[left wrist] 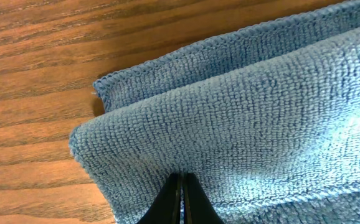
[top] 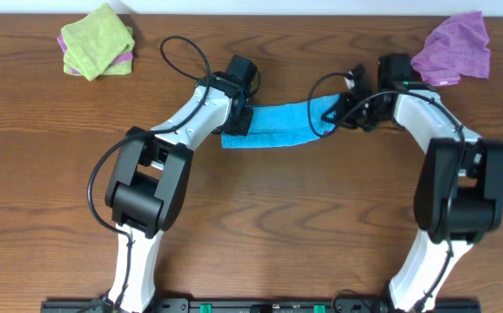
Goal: Fold the cloth
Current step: 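Grasp the folded strip's right end with the right gripper and fold it leftward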
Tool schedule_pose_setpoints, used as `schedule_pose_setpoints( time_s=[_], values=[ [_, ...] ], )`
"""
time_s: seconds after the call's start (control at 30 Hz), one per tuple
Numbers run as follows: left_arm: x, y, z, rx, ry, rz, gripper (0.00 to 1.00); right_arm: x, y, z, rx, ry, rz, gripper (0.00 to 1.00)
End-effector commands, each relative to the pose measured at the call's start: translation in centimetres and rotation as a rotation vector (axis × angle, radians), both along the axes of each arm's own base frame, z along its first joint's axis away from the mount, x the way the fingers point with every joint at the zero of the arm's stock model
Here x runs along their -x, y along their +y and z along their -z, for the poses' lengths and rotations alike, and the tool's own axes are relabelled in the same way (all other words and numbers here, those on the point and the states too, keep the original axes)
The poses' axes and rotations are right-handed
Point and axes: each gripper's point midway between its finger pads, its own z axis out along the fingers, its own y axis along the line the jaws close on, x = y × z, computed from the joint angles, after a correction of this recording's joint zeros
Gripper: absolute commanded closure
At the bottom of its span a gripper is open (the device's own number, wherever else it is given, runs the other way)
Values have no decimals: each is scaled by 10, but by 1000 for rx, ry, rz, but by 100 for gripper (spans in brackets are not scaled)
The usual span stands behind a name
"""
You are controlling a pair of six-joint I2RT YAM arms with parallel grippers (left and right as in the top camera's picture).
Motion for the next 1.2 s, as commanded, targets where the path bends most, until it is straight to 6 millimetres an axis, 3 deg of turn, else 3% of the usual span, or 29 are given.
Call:
schedule_pose_setpoints(
  time_s=[0.0,0.23,0.43,0.5,0.63,0.8,0.93,1.03,1.17],
  values=[
    [10,-4,18,6,61,7,94,2,37,-23,-2,-58,-77,99],
    [11,-7,18,23,68,4,94,13,78,-13,96,-78,-151,99],
    [7,-2,7,34,52,-10,94,9,84,-14,101,-91,-132,99],
    [-1,4,-8,48,20,-27,94,8,82,-14,101,-90,-126,99],
    [-19,27,-57,69,-88,-82,94,8,83,-15,100,-90,-127,99],
    [-33,61,-142,133,-264,-163,94,9,86,-15,100,-93,-133,99],
    [-25,90,-211,173,-399,-217,94,10,96,-16,96,-111,-155,98],
    [-10,109,-239,176,-433,-247,94,11,112,-19,88,-140,-185,99],
    [6,126,-243,158,-401,-279,94,14,140,-24,83,-200,-237,99]
  ],
)
